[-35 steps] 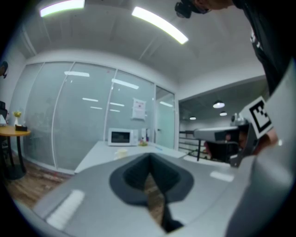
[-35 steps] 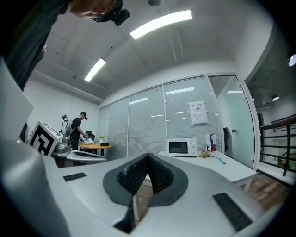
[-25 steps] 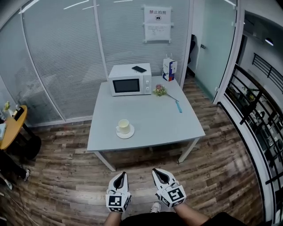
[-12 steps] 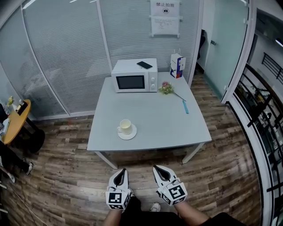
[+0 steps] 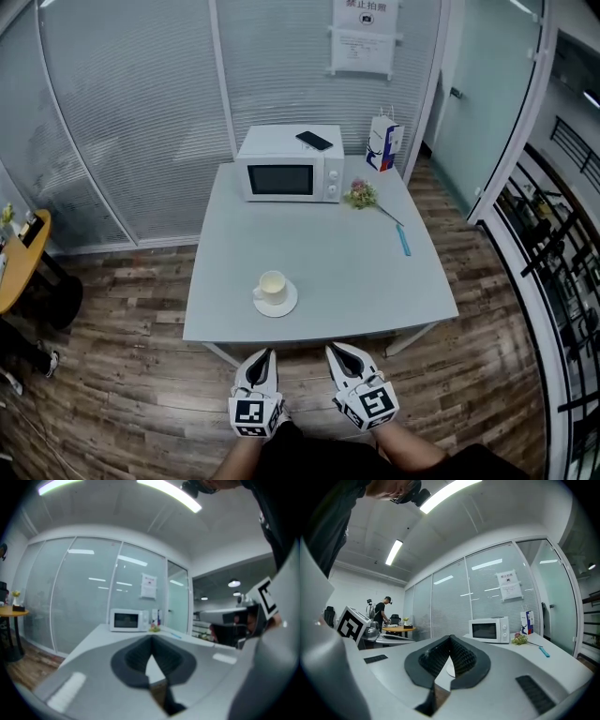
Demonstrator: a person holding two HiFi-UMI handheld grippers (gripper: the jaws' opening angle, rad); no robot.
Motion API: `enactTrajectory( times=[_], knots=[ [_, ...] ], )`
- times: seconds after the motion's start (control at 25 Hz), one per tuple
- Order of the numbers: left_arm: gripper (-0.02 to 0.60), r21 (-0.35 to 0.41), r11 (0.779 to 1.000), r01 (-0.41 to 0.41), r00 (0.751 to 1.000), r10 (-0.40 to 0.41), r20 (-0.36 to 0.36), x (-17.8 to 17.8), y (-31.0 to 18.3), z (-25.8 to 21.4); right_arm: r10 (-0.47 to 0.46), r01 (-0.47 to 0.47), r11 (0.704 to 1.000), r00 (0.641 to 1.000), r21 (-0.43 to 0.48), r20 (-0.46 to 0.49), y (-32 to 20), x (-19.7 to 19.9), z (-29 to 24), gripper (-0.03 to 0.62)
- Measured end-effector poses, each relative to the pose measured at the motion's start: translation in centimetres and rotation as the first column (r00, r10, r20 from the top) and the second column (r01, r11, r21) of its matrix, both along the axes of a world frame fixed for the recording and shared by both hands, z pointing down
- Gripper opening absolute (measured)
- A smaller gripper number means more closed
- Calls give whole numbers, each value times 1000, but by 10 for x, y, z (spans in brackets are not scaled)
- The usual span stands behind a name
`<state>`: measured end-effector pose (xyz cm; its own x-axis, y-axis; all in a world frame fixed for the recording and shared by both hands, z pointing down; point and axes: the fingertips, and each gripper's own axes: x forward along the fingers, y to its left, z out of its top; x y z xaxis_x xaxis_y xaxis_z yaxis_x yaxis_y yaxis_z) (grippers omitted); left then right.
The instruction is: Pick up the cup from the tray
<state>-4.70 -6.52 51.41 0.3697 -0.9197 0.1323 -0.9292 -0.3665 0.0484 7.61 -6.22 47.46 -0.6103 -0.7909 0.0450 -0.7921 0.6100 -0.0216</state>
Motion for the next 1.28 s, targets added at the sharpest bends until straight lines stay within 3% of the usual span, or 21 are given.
enactTrajectory(
  times=[0.48, 0.76, 0.96, 1.28],
  knots=[
    [5, -1, 991, -131, 991, 131, 16, -27, -83, 12, 76, -76, 997, 997, -7, -29, -78, -49, -1, 5],
    [5, -31, 988, -149, 988, 150, 31, -31, -114, 35, 82, -86, 995, 995, -57, -59, -104, -54, 20, 5],
    [6, -81, 987, -140, 988, 144, 48, -23, -141, 61, 38, -44, 995, 997, -86, -72, -133, -56, 31, 5],
    [215, -193, 978, -80, 993, 96, 75, -14, -174, 109, -19, 6, 987, 997, -163, -79, -176, -52, 65, 5]
  ],
)
